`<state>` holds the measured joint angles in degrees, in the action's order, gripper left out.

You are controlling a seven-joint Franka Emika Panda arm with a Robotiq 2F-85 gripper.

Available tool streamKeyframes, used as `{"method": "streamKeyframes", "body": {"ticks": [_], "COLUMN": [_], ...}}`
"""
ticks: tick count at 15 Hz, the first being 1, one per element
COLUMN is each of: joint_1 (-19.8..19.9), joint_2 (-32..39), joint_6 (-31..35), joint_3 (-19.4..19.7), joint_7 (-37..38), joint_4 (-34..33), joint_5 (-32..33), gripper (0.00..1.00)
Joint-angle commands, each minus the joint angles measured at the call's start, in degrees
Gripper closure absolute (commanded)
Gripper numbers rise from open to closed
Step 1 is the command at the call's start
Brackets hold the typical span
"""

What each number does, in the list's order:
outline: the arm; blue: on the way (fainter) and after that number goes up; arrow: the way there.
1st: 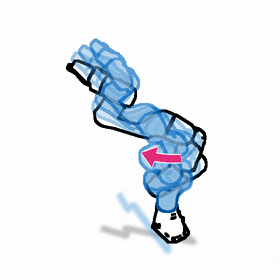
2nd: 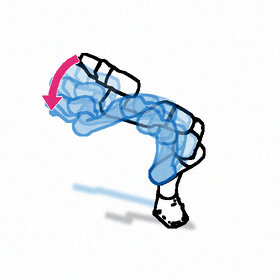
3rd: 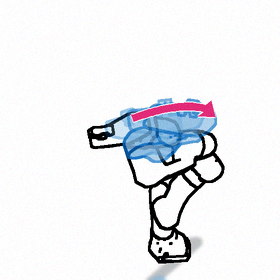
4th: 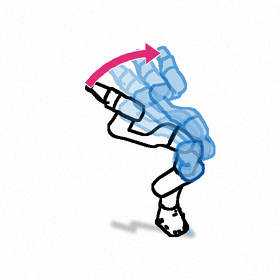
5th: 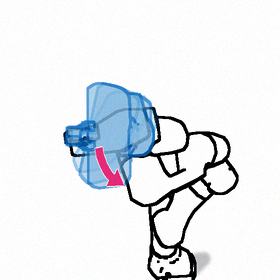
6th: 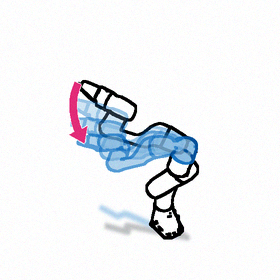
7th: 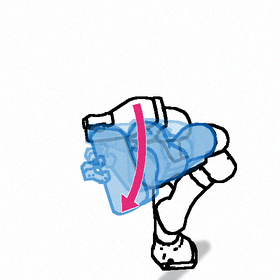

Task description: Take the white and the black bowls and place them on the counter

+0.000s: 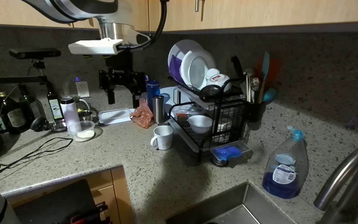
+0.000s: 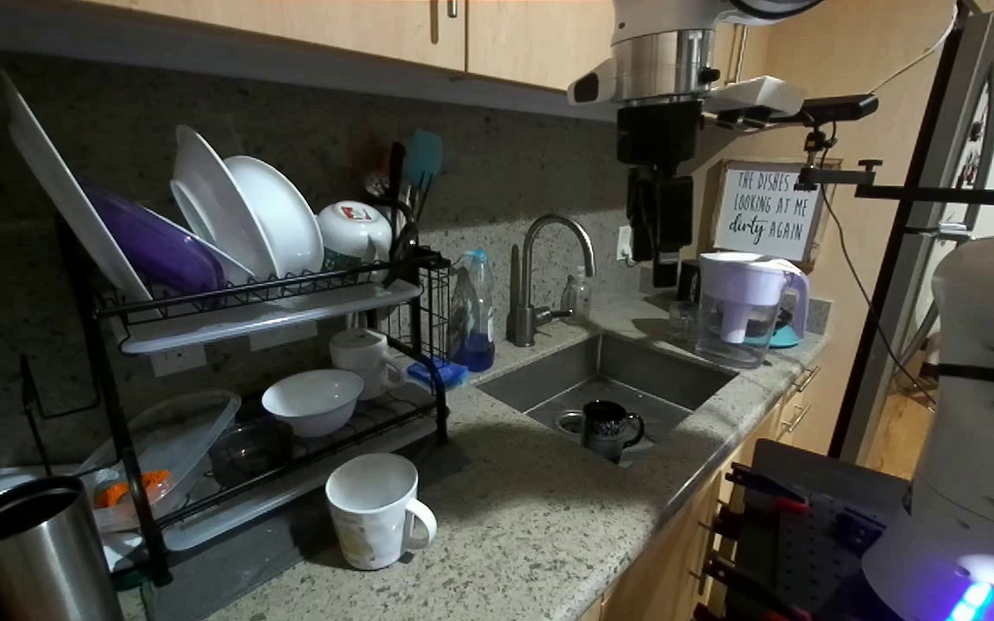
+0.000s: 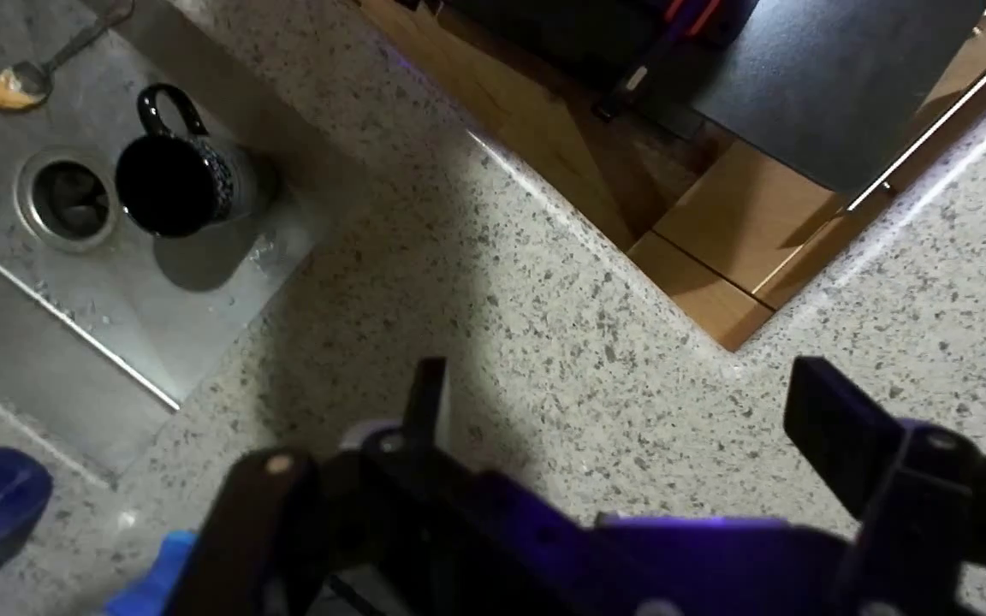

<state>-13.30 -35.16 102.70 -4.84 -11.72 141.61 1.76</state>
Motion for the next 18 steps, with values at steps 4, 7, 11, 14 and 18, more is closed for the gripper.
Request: {"method": "streamKeyframes", "body": {"ticks": [4,7,11,14,18], "joint_1": [-3.80,-4.89,-5.02,-5.08,-5.22], "joint_2": [4.05,5.09,5.17,5.71,5.82], "joint_6": [8.48,13.55,14.98,15.42,15.79], "joint_3": [-3.27,-3.74,-3.66,-3.68,-3.98], "joint_7": [-8.56,-11.48,-11.16,-11.59,-11.42], "joint_4": [-1.22,-0.83,-0.16,-0.16,-0.17], "joint_5": [2.54,4.07,4.30,4.41,4.60], "gripper": [0.00,0.00,0.00,0.00,0.00]}}
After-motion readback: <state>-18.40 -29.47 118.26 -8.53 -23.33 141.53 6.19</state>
